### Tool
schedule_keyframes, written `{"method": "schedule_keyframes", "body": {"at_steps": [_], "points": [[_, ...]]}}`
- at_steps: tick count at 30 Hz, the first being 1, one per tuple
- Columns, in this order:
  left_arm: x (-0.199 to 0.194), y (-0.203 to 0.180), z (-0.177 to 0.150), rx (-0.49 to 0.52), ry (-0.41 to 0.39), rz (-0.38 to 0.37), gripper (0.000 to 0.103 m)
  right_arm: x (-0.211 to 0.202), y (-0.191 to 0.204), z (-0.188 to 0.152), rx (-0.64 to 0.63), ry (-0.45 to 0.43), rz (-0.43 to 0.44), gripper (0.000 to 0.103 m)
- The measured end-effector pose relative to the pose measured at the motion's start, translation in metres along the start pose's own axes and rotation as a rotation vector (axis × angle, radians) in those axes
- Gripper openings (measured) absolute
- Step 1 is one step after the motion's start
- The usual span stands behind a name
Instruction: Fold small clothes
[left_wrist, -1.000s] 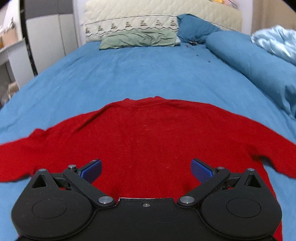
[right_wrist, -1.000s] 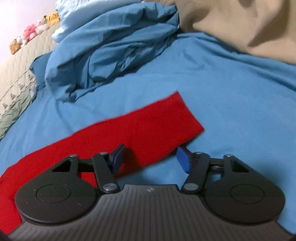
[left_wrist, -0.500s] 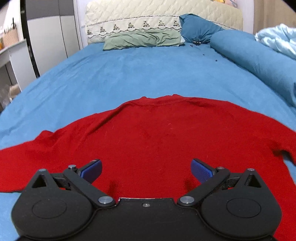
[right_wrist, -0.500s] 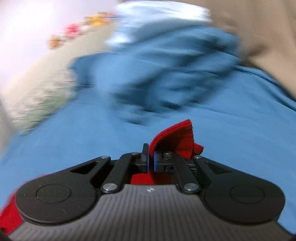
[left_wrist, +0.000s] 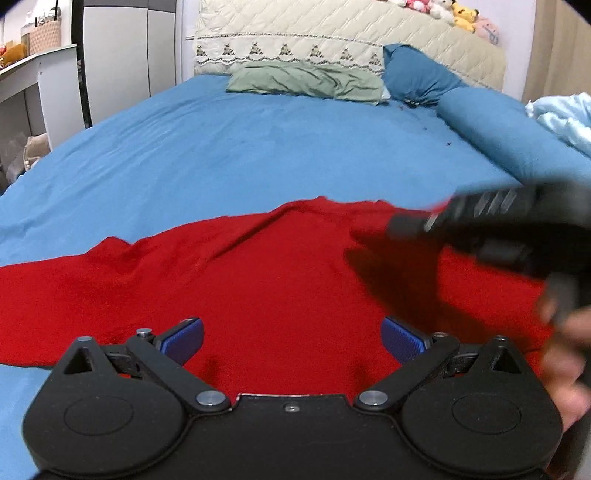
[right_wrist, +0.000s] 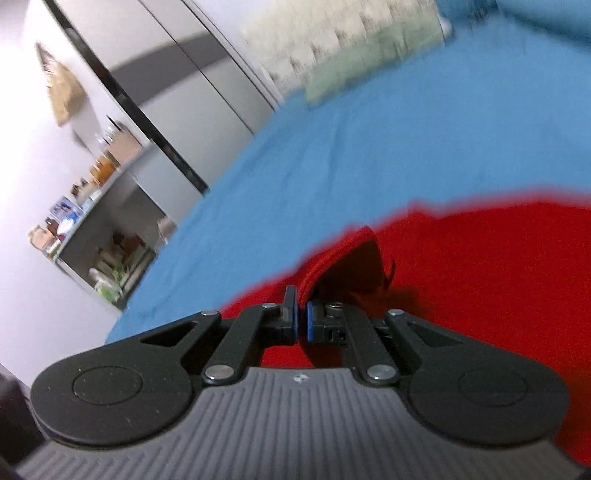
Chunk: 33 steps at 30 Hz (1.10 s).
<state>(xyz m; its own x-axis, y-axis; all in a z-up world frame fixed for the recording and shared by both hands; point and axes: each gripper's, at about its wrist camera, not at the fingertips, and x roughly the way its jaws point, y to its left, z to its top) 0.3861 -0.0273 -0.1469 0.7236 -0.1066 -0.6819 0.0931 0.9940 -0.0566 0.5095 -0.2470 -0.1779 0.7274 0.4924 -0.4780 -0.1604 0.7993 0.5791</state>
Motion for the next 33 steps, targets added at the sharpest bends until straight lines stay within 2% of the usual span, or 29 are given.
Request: {"method": "schedule_keyframes", "body": {"at_steps": [3,5,7,8,9,10,12,13,15,17,19,20,24,26,28,29,30,33], "points": [[0.006,0.001,-0.001,0.011,0.004,-0.008,0.103,0.011,-0.015,-0.017,0.03,0.022,0.013,0.02],[0.009,0.002,-0.003,0.018,-0.005,-0.021,0.103,0.008,-0.023,-0.015,0.007,0.023,0.022,0.025],[0.012,0.001,-0.003,0.011,-0.011,-0.048,0.103,-0.001,-0.023,-0.012,-0.041,0.02,0.009,0.042],[0.014,0.001,-0.004,0.004,-0.014,-0.062,0.103,-0.008,-0.022,-0.013,-0.056,0.009,0.009,0.07],[0.017,0.0,-0.006,-0.001,-0.012,-0.085,0.103,-0.021,-0.023,-0.014,-0.068,-0.022,0.002,0.089],[0.02,-0.001,-0.006,-0.004,-0.006,-0.11,0.103,-0.037,-0.021,-0.014,-0.087,-0.055,-0.019,0.093],[0.027,-0.01,-0.006,0.028,-0.004,-0.179,0.103,-0.065,-0.025,-0.014,-0.123,-0.109,-0.071,0.093],[0.03,-0.016,-0.006,0.083,-0.018,-0.205,0.103,-0.084,-0.029,-0.019,-0.125,-0.137,-0.123,0.093],[0.037,-0.023,-0.007,0.162,-0.041,-0.188,0.102,-0.118,-0.039,-0.037,-0.11,-0.199,-0.218,0.1],[0.05,-0.027,-0.006,0.189,-0.032,-0.211,0.092,-0.145,-0.05,-0.058,-0.102,-0.235,-0.309,0.101],[0.063,-0.03,-0.003,0.184,-0.019,-0.236,0.077,-0.164,-0.062,-0.08,-0.089,-0.234,-0.376,0.101],[0.068,-0.031,-0.001,0.182,-0.026,-0.241,0.072,-0.17,-0.067,-0.088,-0.079,-0.232,-0.402,0.101],[0.075,-0.032,0.012,0.162,-0.061,-0.256,0.057,-0.181,-0.082,-0.105,-0.038,-0.203,-0.449,0.101],[0.078,-0.028,0.02,0.143,-0.065,-0.239,0.043,-0.184,-0.087,-0.104,-0.028,-0.198,-0.464,0.101],[0.08,-0.021,0.026,0.108,-0.056,-0.232,0.017,-0.184,-0.09,-0.104,-0.033,-0.188,-0.487,0.101],[0.084,-0.018,0.031,0.094,-0.052,-0.235,0.008,-0.174,-0.086,-0.099,-0.041,-0.178,-0.502,0.101],[0.084,-0.014,0.033,0.08,-0.049,-0.24,0.004,-0.171,-0.087,-0.099,-0.052,-0.164,-0.519,0.101],[0.08,-0.004,0.037,0.047,-0.063,-0.258,0.004,-0.165,-0.092,-0.096,-0.066,-0.134,-0.542,0.101]]}}
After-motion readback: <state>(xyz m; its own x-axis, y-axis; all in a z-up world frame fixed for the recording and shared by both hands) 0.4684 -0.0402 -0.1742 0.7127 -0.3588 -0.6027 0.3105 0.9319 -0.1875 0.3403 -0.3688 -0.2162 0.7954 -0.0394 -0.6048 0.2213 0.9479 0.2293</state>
